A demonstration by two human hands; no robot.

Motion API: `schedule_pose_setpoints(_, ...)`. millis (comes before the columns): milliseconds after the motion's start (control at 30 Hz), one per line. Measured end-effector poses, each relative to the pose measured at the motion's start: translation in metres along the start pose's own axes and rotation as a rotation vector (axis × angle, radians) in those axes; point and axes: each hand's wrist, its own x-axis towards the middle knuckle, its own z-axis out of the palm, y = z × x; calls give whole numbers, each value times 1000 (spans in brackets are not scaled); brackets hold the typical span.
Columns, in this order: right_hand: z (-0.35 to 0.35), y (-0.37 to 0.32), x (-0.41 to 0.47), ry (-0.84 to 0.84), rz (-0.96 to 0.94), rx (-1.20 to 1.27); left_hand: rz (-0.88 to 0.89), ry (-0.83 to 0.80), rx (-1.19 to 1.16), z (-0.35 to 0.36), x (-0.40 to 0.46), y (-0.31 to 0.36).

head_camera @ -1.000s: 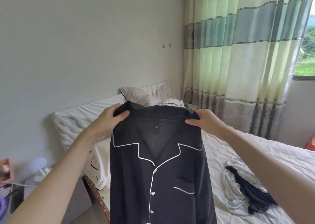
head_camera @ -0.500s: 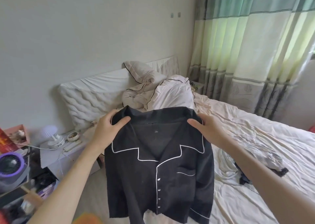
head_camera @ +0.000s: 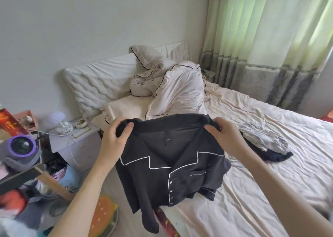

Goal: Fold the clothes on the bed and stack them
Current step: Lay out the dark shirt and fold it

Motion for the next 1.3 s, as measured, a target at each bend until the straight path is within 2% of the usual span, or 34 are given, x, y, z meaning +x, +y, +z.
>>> schedule_pose_setpoints(67,0,-10,-19,59,-34,-99,80,-52,169,-10,-13,2)
schedule_pose_setpoints(167,0,-25,-47,127,-27,-123,162,-107,332,-28,-30,13)
schedule_pose_setpoints(300,-9,-46,-86,318,-195,-419,225,-60,261,-46,-46,38)
schedule_pose_setpoints(400,-21,-60,-101,422,-336,-518,227,-8,166,-53,-48,50)
schedule_pose_setpoints(633,-24,-71,-85,351,-342,-554,187,27,182,-48,-31,48)
schedule_pose_setpoints(800,-20,-62,-43,450,-402,-692,257,38,262,-40,7,22)
schedule_pose_setpoints(1000,34,5,61,240,-324,-869,151,-51,352,16,72,-72)
schedule_pose_setpoints(1167,104,90,184,56,-223,-779,7,-100,338,85,154,-180)
schedule_pose_setpoints(1300,177,181,277,-113,-96,-691,-193,-114,319,153,203,-291)
